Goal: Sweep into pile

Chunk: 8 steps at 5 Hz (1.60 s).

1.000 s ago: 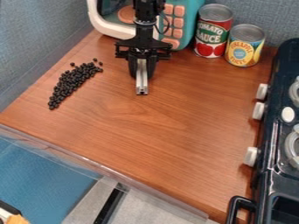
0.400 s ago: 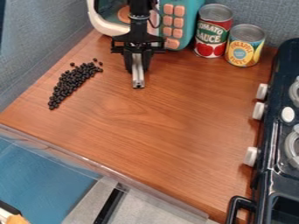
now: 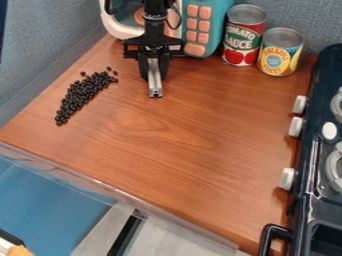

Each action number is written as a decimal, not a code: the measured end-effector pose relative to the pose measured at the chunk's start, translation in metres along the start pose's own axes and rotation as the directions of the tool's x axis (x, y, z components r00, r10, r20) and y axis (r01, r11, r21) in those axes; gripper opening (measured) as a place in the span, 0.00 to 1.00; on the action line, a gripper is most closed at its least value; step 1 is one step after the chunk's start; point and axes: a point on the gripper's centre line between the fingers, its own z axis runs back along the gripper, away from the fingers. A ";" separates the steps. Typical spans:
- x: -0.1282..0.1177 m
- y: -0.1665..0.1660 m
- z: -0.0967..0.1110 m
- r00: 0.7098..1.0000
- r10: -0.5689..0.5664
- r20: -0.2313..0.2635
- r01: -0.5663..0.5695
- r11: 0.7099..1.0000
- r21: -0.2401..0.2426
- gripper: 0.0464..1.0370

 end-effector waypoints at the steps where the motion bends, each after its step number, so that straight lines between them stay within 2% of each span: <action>1: -0.002 0.003 -0.002 1.000 0.013 0.002 -0.013 1.000 0.011 0.35; 2: -0.005 0.007 -0.003 0.998 0.057 0.039 -0.057 0.998 -0.010 0.35; 3: -0.011 0.024 -0.003 0.985 0.167 0.028 -0.166 0.985 -0.033 0.35; 4: -0.019 0.044 -0.005 0.965 0.264 -0.003 -0.264 0.964 -0.042 0.35; 8: -0.032 0.056 -0.006 0.943 0.333 -0.010 -0.334 0.942 -0.037 0.35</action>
